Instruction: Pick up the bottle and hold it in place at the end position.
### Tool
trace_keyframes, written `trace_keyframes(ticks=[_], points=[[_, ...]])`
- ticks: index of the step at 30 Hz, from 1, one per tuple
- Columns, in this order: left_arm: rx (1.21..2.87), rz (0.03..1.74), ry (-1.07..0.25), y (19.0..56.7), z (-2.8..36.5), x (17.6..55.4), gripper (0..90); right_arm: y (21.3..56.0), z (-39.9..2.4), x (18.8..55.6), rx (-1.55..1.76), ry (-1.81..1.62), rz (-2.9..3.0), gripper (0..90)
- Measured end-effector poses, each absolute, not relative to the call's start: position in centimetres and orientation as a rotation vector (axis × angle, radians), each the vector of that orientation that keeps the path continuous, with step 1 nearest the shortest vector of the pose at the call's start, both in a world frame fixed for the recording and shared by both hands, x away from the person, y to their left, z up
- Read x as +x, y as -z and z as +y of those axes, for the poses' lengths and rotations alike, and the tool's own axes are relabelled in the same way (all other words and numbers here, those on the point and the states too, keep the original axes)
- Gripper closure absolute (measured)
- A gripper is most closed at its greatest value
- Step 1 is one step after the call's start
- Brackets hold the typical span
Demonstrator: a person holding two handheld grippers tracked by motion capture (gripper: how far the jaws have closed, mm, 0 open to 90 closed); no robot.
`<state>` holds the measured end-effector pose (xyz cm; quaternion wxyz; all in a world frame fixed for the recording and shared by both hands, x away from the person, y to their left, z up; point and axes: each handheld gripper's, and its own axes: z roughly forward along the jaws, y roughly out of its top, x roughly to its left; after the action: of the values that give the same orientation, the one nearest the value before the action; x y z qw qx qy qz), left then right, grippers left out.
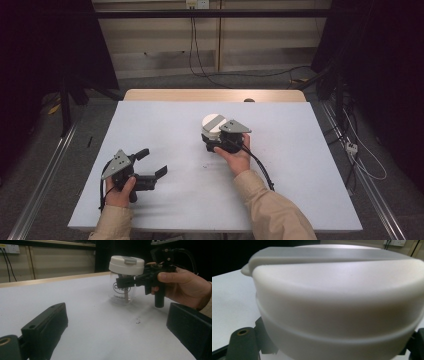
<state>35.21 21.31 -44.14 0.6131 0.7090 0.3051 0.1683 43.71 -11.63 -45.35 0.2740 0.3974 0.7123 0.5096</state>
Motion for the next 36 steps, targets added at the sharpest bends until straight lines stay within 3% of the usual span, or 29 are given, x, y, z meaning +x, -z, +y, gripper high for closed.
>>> trace_keyframes(ticks=[36], points=[[1.674,0.717,-0.398,42.8,18.6,36.8,5.7,45.9,-11.6,43.5,1.045,-1.369,1.946,18.7]])
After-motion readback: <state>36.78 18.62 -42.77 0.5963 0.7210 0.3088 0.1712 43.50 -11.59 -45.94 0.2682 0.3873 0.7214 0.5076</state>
